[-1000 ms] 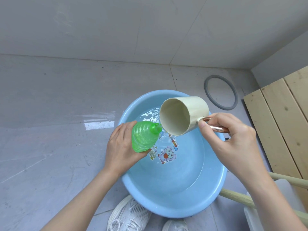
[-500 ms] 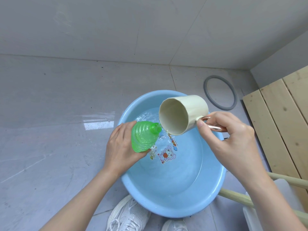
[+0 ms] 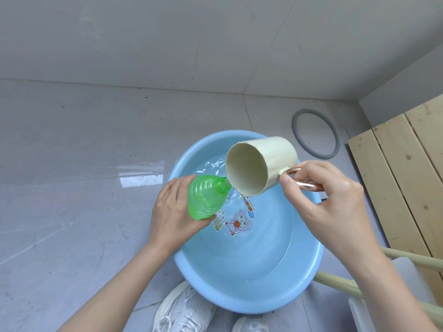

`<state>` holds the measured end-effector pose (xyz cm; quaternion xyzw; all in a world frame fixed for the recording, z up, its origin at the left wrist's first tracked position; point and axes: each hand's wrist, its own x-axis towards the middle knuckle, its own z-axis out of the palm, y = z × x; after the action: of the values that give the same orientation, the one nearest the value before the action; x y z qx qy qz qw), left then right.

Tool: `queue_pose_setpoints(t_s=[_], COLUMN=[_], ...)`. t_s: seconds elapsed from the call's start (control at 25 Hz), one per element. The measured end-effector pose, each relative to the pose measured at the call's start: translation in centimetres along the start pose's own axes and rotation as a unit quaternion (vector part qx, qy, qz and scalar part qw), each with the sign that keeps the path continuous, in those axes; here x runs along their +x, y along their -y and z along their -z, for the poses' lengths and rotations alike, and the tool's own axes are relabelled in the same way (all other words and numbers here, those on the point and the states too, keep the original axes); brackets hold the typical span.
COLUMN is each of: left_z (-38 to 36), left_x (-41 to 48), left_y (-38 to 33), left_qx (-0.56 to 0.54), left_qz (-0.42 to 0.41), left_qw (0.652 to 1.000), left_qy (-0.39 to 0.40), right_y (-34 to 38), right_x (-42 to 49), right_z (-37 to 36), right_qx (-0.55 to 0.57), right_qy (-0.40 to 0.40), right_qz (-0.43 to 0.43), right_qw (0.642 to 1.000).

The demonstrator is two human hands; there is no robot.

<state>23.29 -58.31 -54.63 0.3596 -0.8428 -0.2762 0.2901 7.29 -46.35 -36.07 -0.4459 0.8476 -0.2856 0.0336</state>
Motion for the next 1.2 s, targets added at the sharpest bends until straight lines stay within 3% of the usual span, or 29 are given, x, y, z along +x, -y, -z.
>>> queue_pose_setpoints(t_s=[1.2], left_z=[-0.12], left_x=[0.03], left_y=[0.09], left_qx=[-0.007], left_qz=[0.001], left_qw=[1.0], left_qy=[-0.004], right_y=[0.23], right_x=[0.09], right_z=[-0.04], right_qx=[-0.031], right_qy=[-0.019], right_qz=[0.049], right_qw=[0.998])
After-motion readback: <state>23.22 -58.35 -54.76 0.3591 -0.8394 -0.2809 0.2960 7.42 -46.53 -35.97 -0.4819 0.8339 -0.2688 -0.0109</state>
